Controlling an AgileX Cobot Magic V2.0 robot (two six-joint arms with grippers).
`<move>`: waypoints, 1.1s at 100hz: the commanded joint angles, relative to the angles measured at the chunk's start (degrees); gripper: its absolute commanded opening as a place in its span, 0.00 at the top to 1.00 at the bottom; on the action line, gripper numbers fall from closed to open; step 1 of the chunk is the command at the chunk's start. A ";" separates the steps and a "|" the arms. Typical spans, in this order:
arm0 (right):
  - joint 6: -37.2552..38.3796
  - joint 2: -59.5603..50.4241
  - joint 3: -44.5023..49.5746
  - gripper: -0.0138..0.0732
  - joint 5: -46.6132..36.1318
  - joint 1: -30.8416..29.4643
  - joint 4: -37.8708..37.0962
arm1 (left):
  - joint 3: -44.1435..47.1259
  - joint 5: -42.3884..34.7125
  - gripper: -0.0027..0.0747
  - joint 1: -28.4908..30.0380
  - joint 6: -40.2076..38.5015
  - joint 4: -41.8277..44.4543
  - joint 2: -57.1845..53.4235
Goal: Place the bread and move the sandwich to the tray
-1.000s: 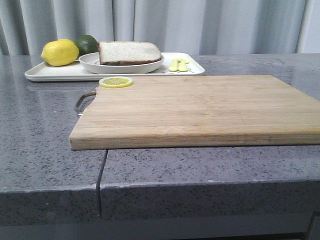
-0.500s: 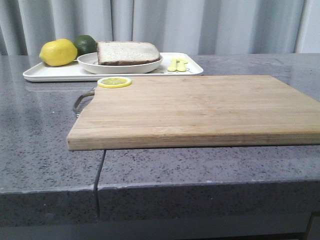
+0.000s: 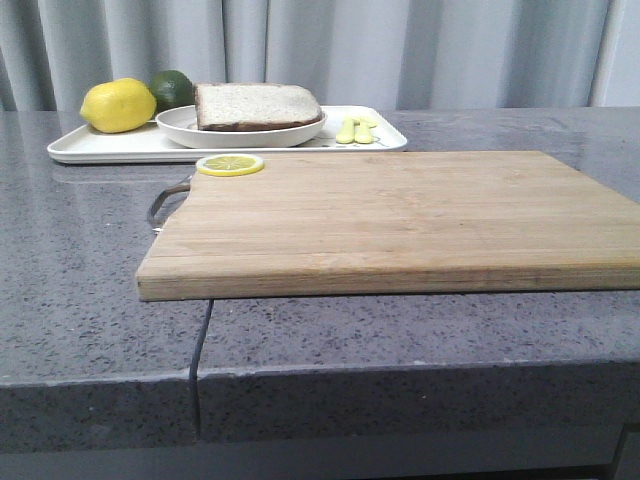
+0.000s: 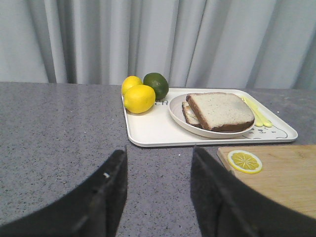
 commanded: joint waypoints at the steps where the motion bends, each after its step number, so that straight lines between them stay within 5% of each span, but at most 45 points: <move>1: -0.27 0.25 -1.56 0.43 -0.29 -0.28 -2.13 | 0.03 -4.73 0.60 -0.12 -0.03 -1.49 -2.35; 15: -0.27 0.25 -1.56 0.49 -1.92 -0.28 -1.74 | 0.13 -4.73 0.64 -0.12 -0.03 -1.52 -4.57; 40: -0.27 0.25 -1.56 0.93 -2.00 -0.28 -1.74 | 0.17 -4.73 0.96 -0.12 -0.03 -1.74 -4.58; 110: -0.27 0.25 -1.56 0.92 -1.95 -0.28 -0.46 | 0.17 -4.73 0.99 -0.12 -0.03 -1.74 -4.58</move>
